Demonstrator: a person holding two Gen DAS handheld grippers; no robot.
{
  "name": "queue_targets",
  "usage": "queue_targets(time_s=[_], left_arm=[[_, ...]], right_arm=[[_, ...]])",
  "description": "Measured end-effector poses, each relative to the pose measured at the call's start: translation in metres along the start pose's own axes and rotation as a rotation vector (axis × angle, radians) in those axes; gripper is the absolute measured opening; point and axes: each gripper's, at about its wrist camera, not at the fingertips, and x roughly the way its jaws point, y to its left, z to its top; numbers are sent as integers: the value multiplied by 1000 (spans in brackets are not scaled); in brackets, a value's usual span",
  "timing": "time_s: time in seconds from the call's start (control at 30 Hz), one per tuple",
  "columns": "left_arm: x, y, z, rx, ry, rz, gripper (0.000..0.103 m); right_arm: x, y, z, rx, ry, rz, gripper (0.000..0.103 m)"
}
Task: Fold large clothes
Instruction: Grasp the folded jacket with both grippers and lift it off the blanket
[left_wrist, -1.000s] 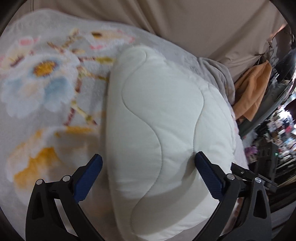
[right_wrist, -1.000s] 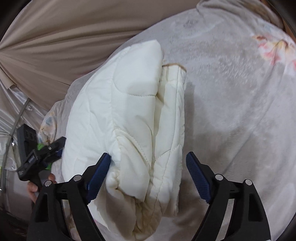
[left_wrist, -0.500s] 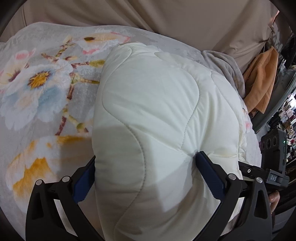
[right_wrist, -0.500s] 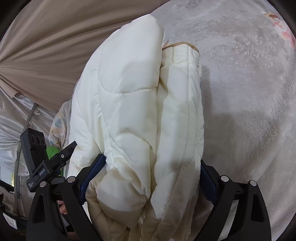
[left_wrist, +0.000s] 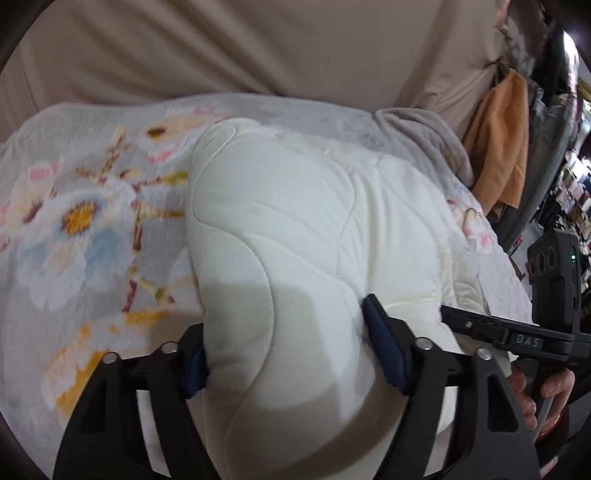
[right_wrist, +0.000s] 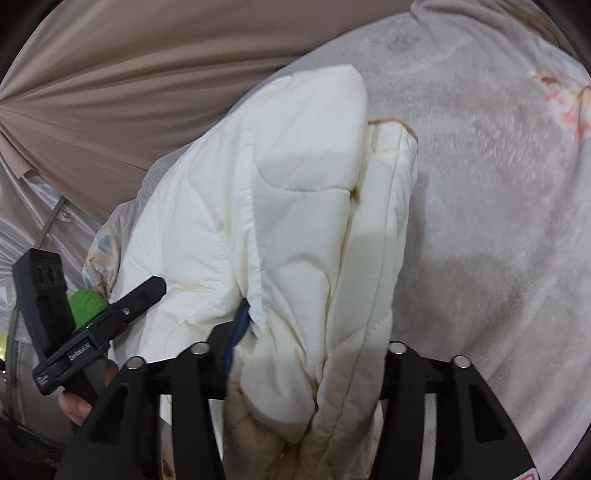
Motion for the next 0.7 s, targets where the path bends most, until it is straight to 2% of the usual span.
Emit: queue_targets(time_s=[0.1,0.23,0.47,0.7], left_arm=[[-15,-9,12,38,-41,-21,57],[-47,-29,30,109,-146,-39,54],[-135,-55,59,212,-430,-76,54],[-223,-44,73,279,-727,-85,55]], right_arm=[[-14,16,1,-40,-56,-25,38],[-46,45,6,-110,-171,-60,37],[-126,100,18,-260,-430,-66,37],[-183,175,28,-436,-672,-24,37]])
